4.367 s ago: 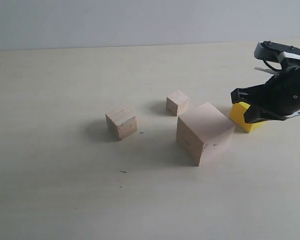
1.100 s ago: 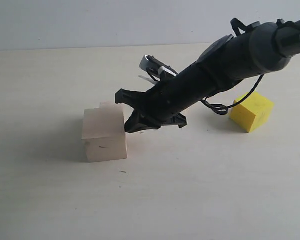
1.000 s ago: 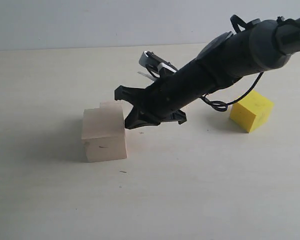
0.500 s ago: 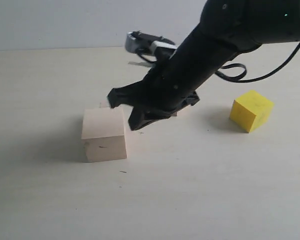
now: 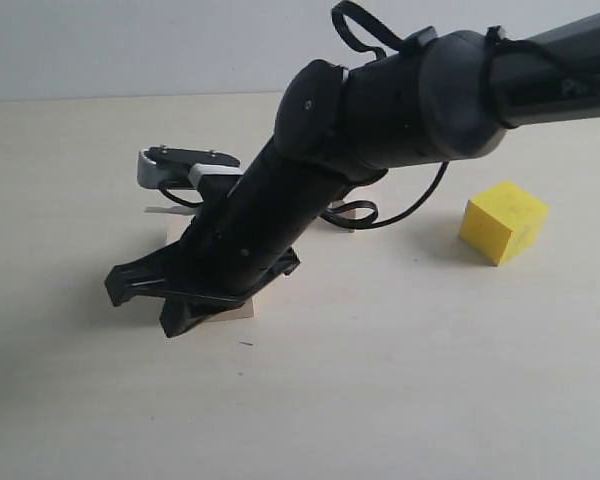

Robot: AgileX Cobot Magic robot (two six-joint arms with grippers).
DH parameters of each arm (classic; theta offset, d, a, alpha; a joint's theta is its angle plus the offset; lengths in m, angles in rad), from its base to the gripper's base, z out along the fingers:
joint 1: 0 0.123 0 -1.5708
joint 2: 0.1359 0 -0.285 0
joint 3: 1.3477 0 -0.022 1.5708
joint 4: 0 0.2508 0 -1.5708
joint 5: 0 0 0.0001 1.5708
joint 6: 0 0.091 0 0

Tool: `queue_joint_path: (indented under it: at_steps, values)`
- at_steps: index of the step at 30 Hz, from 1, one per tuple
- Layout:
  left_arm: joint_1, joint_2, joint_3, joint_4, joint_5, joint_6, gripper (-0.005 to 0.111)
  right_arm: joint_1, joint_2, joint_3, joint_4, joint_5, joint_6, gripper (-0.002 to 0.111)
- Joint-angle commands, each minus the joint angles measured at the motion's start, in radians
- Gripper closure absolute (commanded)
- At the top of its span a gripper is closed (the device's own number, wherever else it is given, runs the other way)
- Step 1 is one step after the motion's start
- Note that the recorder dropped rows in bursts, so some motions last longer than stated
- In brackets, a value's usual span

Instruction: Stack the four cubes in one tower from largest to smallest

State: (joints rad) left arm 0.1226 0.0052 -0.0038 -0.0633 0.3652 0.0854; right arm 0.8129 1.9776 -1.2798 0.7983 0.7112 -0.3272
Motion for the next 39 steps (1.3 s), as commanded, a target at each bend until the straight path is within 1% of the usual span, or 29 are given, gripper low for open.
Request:
queue_joint_path:
  at_steps: [1,5,10,18,20,25,32,39]
  values:
    - [-0.006,-0.005,0.004,0.0,-0.01,-0.008,0.107,0.001,0.053,-0.069,0.019,0.008,-0.02,0.108]
    - [-0.006,-0.005,0.004,0.0,-0.01,-0.008,0.107,0.001,0.104,-0.11,0.031,0.005,-0.02,0.108]
    - [-0.006,-0.005,0.004,0.0,-0.01,-0.008,0.107,0.001,0.141,-0.134,0.038,-0.069,-0.008,0.108]
    - [-0.006,-0.005,0.004,0.0,-0.01,-0.008,0.107,-0.017,0.141,-0.134,-0.053,-0.168,0.093,0.108]
    - [-0.006,-0.005,0.004,0.0,-0.01,-0.008,0.107,-0.025,0.141,-0.134,-0.085,-0.173,0.146,0.108]
    - [-0.006,-0.005,0.004,0.0,-0.01,-0.008,0.107,-0.063,0.141,-0.134,-0.237,-0.183,0.274,0.108]
    - [-0.006,-0.005,0.004,0.0,-0.01,-0.008,0.107,-0.116,0.141,-0.134,-0.242,-0.181,0.279,0.108]
    - [-0.006,-0.005,0.004,0.0,-0.01,-0.008,0.107,-0.115,0.108,-0.134,-0.253,-0.121,0.275,0.108]
